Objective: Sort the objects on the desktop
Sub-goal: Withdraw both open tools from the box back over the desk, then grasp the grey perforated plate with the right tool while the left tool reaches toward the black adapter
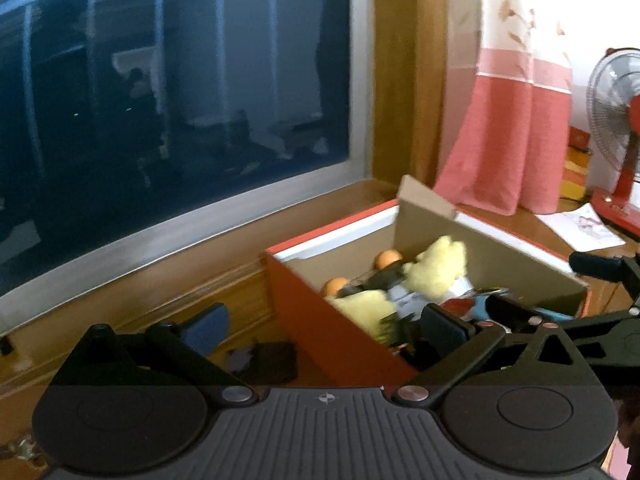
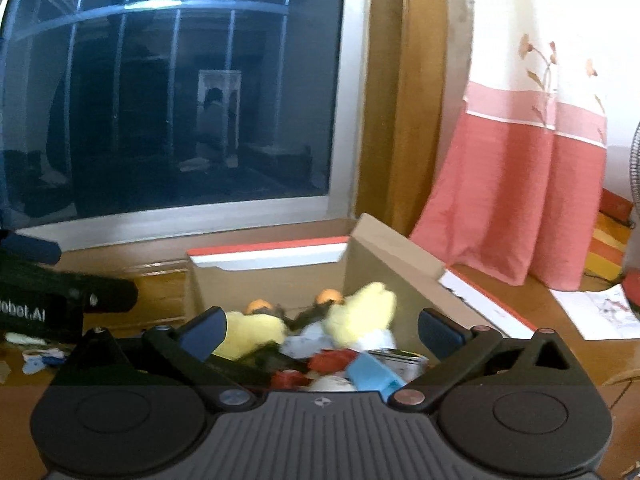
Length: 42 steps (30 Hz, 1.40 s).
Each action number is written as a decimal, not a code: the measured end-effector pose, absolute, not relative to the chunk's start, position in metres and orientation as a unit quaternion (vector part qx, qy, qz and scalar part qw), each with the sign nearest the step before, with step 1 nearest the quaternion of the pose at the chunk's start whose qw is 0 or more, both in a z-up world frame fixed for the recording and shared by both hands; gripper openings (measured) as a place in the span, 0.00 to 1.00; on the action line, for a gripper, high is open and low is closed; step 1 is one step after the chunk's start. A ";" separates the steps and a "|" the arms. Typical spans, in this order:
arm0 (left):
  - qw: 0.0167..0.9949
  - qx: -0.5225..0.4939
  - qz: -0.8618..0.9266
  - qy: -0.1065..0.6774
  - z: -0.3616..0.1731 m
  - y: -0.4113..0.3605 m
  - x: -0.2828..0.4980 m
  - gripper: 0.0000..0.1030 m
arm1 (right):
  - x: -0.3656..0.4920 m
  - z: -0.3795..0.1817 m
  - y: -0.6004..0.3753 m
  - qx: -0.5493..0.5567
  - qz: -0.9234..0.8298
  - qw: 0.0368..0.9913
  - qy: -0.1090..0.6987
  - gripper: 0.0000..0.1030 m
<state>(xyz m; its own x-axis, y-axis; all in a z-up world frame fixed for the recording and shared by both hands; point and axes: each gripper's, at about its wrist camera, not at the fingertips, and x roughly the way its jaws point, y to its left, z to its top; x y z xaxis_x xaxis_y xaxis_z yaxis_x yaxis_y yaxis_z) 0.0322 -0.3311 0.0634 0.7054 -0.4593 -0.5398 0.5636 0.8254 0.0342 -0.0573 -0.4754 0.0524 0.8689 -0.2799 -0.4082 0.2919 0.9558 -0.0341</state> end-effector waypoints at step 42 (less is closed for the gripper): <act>0.932 0.015 -0.054 0.357 0.017 -0.113 0.075 1.00 | 0.084 -0.048 -0.275 -0.010 0.064 0.932 0.356 0.98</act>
<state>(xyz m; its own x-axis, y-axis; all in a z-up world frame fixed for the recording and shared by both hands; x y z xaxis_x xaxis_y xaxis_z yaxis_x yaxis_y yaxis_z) 0.0750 -0.1128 0.0167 0.7392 -0.0901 -0.6675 0.1118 0.9937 -0.0103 0.0839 -0.2747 -0.0481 0.7386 0.1115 -0.6649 -0.1255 0.9917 0.0270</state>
